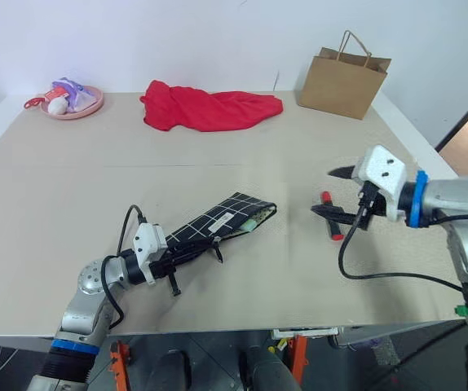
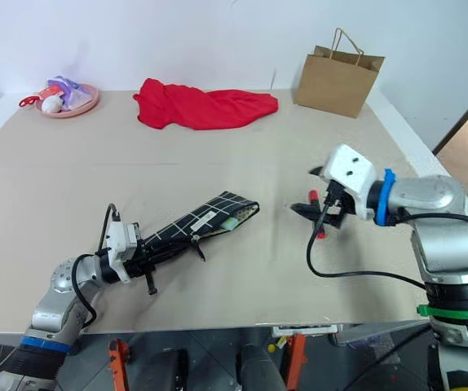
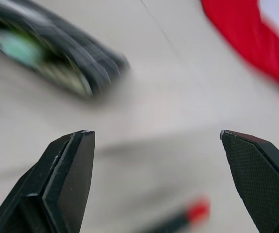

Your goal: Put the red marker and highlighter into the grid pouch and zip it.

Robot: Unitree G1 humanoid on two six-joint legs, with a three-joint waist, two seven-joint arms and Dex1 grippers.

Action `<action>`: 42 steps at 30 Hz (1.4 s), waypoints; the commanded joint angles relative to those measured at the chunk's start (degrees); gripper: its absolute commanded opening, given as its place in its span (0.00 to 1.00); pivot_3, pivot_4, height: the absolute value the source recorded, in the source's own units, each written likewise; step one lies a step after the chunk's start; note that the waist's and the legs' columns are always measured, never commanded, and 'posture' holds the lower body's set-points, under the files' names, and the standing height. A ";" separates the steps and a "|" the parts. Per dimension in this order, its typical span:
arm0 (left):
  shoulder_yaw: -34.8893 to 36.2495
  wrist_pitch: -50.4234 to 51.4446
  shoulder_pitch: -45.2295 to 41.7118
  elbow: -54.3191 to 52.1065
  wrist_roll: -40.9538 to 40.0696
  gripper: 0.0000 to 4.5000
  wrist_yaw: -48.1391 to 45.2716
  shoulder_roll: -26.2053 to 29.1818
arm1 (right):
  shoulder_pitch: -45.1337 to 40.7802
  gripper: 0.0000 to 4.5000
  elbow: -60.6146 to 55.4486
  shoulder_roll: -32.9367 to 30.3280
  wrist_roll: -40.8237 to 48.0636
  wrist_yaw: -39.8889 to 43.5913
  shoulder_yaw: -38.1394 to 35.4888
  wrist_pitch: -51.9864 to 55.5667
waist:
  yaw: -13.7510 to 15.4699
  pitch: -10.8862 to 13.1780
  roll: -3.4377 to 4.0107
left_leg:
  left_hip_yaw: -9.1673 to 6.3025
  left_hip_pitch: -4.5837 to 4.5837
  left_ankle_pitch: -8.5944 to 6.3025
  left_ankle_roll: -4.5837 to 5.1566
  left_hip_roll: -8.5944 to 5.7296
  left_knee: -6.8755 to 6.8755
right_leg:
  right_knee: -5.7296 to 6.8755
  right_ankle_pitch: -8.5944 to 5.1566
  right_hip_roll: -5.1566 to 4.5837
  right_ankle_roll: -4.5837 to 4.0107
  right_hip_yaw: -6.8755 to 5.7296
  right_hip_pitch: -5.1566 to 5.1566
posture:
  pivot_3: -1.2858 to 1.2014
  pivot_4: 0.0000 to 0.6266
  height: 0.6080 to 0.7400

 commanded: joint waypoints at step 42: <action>0.15 6.91 -1.36 -6.47 -4.34 0.00 1.09 1.27 | 3.14 0.13 -24.05 -13.44 16.30 11.15 0.99 0.40 | -0.05 0.13 0.09 | 0.01 0.51 -0.16 0.00 0.00 -0.22 | -0.27 -0.35 -0.02 0.15 0.00 0.51 | 0.52 0.24 1.00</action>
